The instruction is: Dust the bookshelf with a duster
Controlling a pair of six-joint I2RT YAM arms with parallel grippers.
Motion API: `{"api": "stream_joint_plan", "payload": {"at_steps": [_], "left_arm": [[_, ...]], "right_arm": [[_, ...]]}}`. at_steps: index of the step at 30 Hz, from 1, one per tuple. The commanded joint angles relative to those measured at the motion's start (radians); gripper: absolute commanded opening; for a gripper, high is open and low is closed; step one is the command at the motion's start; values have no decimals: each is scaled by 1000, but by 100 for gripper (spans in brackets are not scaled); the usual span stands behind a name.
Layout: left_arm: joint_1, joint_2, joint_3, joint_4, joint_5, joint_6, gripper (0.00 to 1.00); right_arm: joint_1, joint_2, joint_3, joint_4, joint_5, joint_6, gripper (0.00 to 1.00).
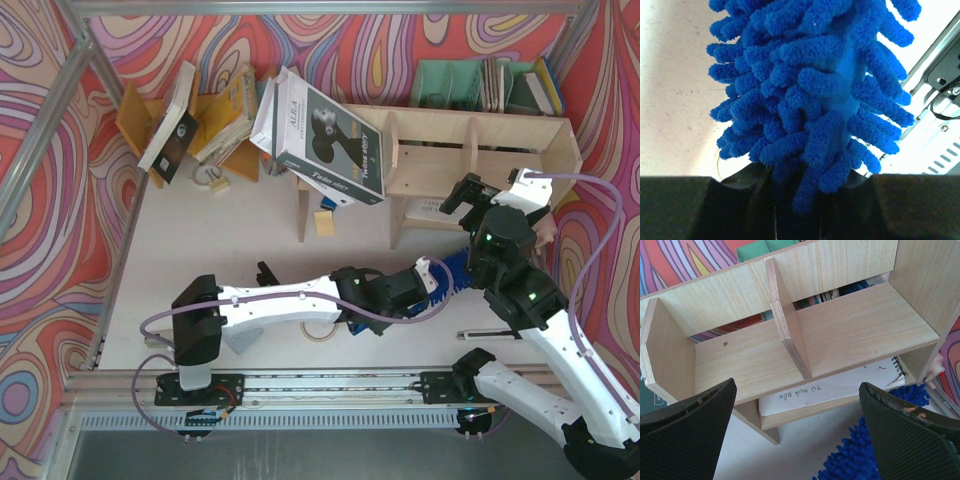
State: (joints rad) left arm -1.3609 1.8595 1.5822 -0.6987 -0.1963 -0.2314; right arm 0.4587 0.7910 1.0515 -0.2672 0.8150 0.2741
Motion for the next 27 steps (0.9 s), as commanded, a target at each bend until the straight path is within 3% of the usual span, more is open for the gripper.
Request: {"api": "stream_joint_plan", "payload": {"at_steps": [1, 8, 17, 27], "left_arm": [[17, -12, -29, 72, -37, -8, 0], [62, -43, -121, 93, -76, -77, 0], [71, -220, -289, 120, -207, -175, 0], [71, -347, -462, 105, -232, -303, 0]], "right_arm": [[1, -4, -2, 16, 20, -1, 99], [1, -16, -3, 11, 25, -3, 99], [1, -12, -18, 12, 22, 5, 99], [1, -9, -16, 16, 13, 8, 99]]}}
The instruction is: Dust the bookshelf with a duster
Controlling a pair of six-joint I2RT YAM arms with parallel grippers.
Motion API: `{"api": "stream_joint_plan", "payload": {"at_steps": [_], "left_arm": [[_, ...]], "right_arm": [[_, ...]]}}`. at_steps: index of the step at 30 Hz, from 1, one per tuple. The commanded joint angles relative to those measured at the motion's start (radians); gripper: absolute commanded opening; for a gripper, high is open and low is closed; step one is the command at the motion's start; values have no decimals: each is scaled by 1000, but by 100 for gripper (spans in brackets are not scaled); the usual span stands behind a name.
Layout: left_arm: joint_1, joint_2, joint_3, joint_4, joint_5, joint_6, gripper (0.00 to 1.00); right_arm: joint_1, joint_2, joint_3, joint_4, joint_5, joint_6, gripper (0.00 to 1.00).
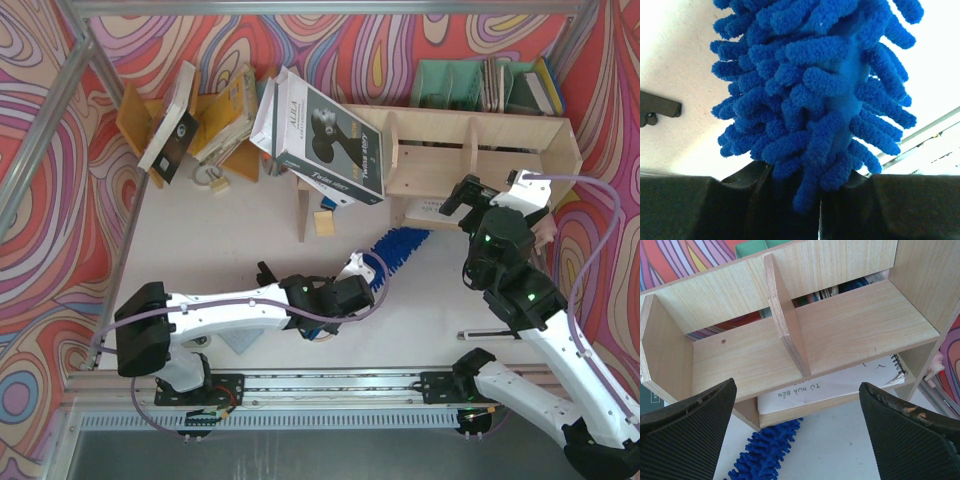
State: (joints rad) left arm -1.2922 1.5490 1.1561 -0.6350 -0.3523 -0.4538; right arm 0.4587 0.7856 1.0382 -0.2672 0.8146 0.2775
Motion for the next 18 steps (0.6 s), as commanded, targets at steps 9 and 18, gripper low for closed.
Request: {"api": "stream_joint_plan", "payload": {"at_steps": [9, 18], "left_arm": [[8, -68, -85, 18, -100, -106, 0], [9, 112, 49, 33, 2, -34, 0]], "right_arm": [[0, -6, 0, 6, 9, 16, 99], [1, 4, 23, -4, 2, 18, 99]]}}
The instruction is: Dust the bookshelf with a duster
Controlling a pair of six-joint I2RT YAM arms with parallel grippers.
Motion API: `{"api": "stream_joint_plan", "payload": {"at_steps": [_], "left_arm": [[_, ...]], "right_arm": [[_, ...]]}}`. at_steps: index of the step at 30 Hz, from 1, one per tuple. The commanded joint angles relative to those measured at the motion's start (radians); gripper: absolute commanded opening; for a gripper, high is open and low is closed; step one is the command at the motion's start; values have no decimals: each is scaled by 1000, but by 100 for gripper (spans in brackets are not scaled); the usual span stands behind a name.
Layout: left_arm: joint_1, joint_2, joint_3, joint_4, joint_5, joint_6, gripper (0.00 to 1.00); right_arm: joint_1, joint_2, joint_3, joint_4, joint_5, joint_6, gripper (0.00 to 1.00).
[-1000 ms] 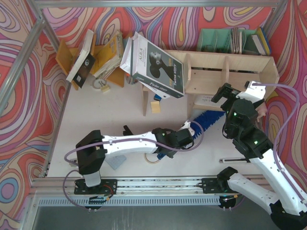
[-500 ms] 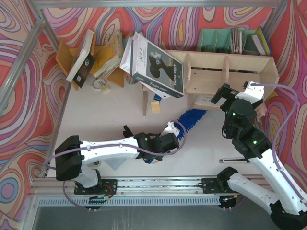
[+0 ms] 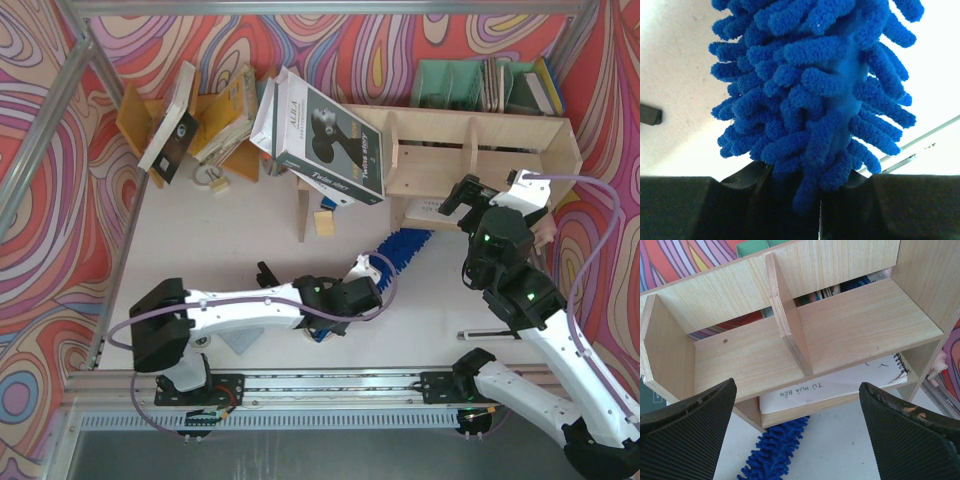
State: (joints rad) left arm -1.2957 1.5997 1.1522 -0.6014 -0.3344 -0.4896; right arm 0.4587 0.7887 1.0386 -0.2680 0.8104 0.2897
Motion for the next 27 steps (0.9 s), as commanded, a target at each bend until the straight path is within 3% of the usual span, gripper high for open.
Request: {"api": "stream_joint_plan", "payload": {"at_steps": [1, 8, 19, 27], "left_arm": [[12, 73, 62, -1, -13, 6, 0], [12, 151, 132, -49, -9, 16, 0], [5, 124, 226, -86, -205, -93, 0], [-74, 34, 154, -153, -325, -168, 0]], "right_arm": [[1, 1, 24, -4, 8, 5, 99], [0, 2, 20, -2, 8, 8, 99], [0, 4, 22, 6, 12, -3, 99], [1, -9, 8, 10, 21, -12, 99]]}}
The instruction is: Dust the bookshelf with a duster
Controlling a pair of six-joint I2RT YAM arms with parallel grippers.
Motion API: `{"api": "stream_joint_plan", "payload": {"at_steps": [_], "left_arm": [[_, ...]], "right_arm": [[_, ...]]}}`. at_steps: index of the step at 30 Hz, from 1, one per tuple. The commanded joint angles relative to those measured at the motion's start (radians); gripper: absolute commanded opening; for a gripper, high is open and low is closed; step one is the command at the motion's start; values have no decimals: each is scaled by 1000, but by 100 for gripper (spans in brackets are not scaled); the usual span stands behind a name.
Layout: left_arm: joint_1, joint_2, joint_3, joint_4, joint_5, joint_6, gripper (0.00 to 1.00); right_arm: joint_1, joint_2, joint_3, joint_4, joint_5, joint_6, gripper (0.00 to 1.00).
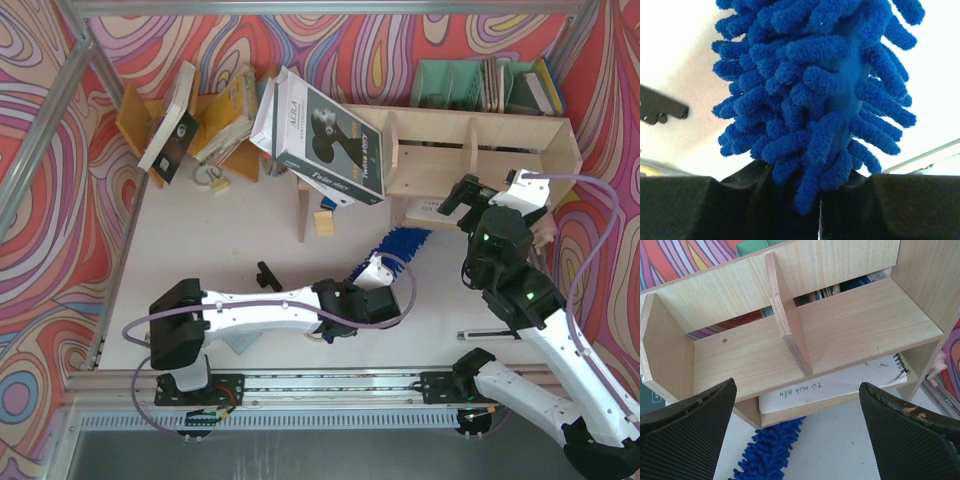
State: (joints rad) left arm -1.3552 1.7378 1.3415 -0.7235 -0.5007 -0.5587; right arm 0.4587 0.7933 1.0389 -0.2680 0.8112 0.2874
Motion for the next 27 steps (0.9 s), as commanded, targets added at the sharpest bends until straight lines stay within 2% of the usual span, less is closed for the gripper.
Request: {"api": "stream_joint_plan", "payload": {"at_steps": [1, 5, 10, 14, 21, 27], "left_arm": [[-17, -117, -46, -47, -159, -114, 0], [-34, -157, -97, -99, -151, -159, 0], [-29, -168, -186, -33, -57, -135, 0], [-27, -130, -158, -28, -9, -89, 0], [-28, -177, -107, 10, 110, 32, 0], [-14, -132, -106, -34, 121, 23, 0]], "right_arm": [[2, -14, 6, 10, 19, -10, 99], [0, -11, 7, 9, 15, -1, 99], [1, -10, 13, 8, 9, 5, 99], [0, -11, 28, -3, 6, 6, 99], [1, -21, 77, -18, -2, -15, 99], [1, -21, 96, -25, -9, -10, 99]]}}
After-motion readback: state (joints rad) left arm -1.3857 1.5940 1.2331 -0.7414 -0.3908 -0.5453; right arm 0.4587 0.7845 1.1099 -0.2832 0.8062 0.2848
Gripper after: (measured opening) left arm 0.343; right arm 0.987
